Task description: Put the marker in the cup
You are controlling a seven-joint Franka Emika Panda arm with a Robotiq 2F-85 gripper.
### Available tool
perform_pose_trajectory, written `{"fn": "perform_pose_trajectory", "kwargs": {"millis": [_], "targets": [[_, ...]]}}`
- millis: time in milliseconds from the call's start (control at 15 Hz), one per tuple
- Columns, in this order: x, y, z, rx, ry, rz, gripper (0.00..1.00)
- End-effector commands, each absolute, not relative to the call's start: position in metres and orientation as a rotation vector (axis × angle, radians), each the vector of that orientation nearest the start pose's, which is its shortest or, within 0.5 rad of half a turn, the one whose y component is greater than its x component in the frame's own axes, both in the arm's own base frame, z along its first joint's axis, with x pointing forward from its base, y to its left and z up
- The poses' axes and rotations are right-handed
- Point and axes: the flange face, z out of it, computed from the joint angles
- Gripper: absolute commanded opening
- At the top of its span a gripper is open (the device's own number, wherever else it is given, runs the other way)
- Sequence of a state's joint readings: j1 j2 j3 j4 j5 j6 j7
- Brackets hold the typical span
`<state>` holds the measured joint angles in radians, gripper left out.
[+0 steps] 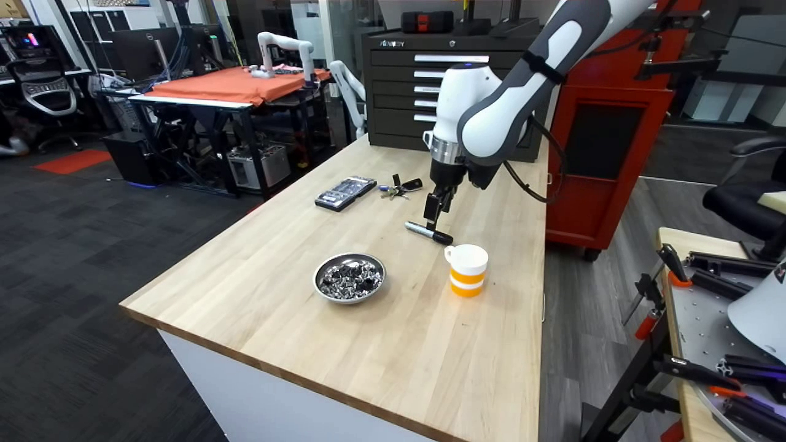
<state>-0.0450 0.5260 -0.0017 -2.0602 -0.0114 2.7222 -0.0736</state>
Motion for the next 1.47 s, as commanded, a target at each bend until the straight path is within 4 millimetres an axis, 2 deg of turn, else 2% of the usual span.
{"fn": "perform_pose_trajectory", "kwargs": {"millis": [0,467,867,1400], "targets": [[0.621,-0.03,0.175,-3.121,-0.064,-0.181,1.0],[0.63,-0.027,0.152,-3.095,-0.032,-0.106,1.0],[0.617,-0.033,0.152,-3.094,0.009,0.051,1.0],[0.616,-0.034,0.14,-3.058,0.02,0.05,1.0]]}}
